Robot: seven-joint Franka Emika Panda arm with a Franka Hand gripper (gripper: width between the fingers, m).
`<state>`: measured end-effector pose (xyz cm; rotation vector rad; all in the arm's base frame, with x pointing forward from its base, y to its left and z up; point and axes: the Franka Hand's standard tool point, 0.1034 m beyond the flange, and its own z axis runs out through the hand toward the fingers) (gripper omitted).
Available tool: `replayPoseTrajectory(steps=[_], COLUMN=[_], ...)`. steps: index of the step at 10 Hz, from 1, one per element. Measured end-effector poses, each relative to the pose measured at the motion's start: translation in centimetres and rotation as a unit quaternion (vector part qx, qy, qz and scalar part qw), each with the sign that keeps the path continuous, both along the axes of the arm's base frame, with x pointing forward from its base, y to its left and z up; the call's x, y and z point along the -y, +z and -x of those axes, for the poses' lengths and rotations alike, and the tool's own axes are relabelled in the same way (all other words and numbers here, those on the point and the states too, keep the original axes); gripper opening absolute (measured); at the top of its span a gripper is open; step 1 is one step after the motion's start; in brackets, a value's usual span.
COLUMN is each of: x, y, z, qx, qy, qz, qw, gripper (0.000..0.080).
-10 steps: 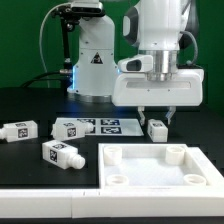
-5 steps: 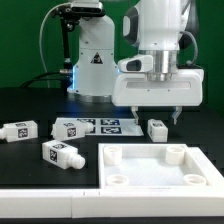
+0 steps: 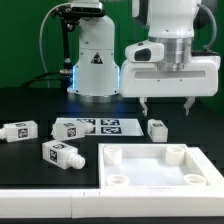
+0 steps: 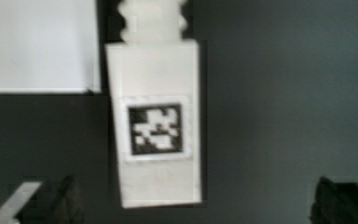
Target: Assemble square table
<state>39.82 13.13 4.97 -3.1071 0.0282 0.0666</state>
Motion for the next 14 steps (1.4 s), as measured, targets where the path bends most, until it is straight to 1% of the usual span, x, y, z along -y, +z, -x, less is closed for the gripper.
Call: replayPoseTrajectory(steps=[1, 2, 3, 4, 5, 6, 7, 9, 10, 11, 12, 13, 14], x=[0.2, 0.2, 0.4, 0.7, 0.9, 1.1, 1.1, 1.2, 1.3, 1.1, 0.6, 0.7, 0.9], y=[-0.3, -0.3, -0.2, 0.5, 0.7, 0.4, 0.4, 0.4, 0.3, 0.1, -0.5, -0.8, -0.8], z=[0.4, 0.4, 0.4, -1.3, -3.4, -3.8, -2.9, -2.4, -2.5, -3.3, -4.5, -4.6, -4.2], qx=[-0.004, -0.005, -0.029, -0.063, -0.058, -0.067, -0.102, -0.166, -0.202, -0.236, -0.25, -0.268, -0.293], qy=[0.0, 0.0, 0.007, 0.015, 0.034, 0.045, 0.042, 0.039, 0.038, 0.054, 0.081, 0.103, 0.09], qz=[0.002, 0.002, 0.005, 0.011, 0.011, 0.011, 0.013, 0.016, 0.018, 0.019, 0.014, 0.007, 0.011], qw=[1.0, 1.0, 1.0, 0.998, 0.998, 0.997, 0.994, 0.985, 0.978, 0.97, 0.965, 0.958, 0.952], gripper=[0.0649, 0.0649, 0.0649, 0.0649, 0.0649, 0.0649, 0.0649, 0.0649, 0.0649, 0.0649, 0.0649, 0.0649, 0.0649])
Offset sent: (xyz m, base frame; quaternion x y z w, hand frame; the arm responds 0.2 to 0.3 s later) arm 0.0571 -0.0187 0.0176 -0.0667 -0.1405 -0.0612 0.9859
